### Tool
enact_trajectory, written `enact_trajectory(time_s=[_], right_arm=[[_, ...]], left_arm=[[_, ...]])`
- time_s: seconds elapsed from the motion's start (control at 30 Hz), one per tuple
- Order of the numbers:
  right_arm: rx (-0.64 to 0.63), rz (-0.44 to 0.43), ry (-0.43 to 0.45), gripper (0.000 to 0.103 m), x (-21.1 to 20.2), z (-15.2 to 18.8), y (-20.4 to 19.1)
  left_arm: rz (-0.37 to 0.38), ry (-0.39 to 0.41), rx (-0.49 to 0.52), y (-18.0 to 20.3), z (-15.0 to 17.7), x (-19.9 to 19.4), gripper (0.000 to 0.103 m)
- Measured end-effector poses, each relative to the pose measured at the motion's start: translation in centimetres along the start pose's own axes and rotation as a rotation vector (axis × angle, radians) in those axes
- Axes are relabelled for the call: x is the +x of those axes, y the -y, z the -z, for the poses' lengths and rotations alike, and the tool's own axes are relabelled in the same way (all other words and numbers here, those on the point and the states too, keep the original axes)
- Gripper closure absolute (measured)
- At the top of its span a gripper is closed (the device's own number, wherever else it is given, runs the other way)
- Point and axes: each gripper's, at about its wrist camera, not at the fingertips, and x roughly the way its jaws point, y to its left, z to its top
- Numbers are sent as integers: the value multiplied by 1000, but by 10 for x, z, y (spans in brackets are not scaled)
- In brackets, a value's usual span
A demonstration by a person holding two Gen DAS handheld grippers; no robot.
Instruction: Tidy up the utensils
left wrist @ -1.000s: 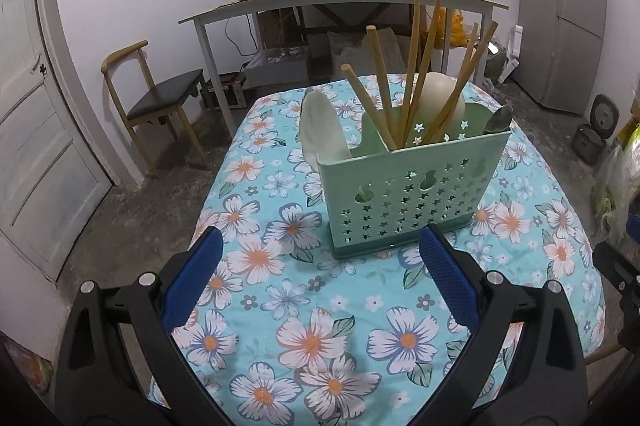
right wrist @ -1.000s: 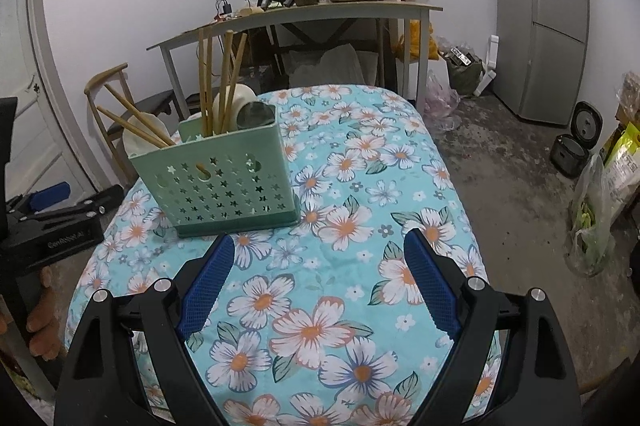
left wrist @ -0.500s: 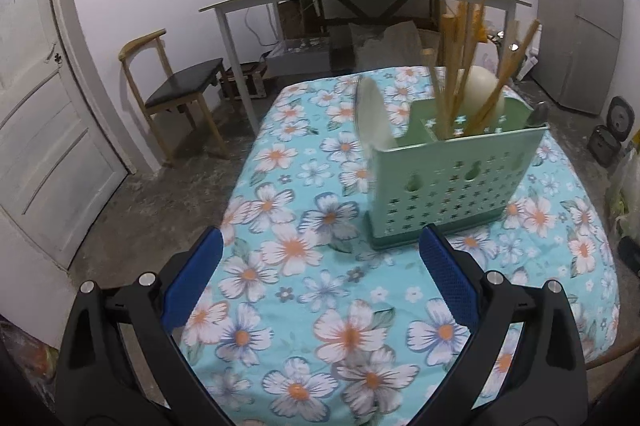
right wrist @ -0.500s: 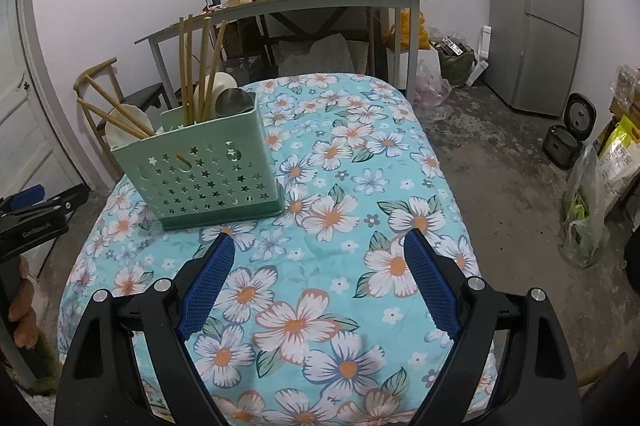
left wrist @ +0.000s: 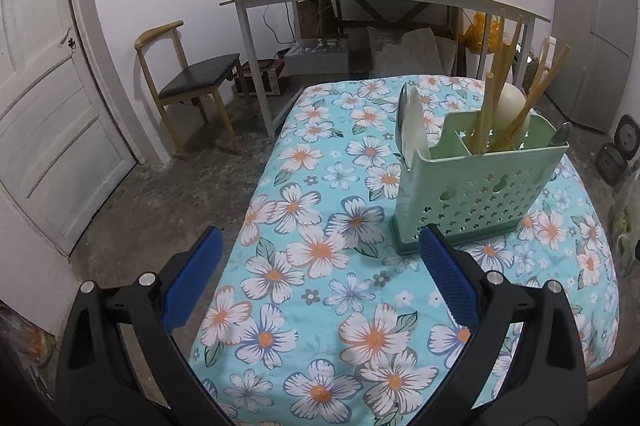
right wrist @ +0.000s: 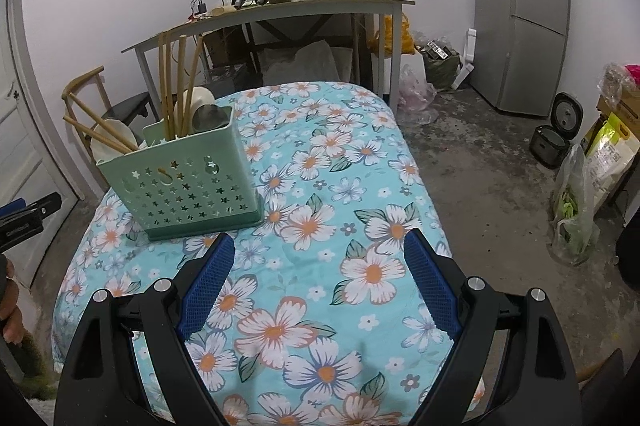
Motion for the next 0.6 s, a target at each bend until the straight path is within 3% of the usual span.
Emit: enact_trajectory(time_s=[0.6], right_arm=[[-45,1,33,19,-5,-10,-5]], left_arm=[[5,-6,32,9,4,-2,8]])
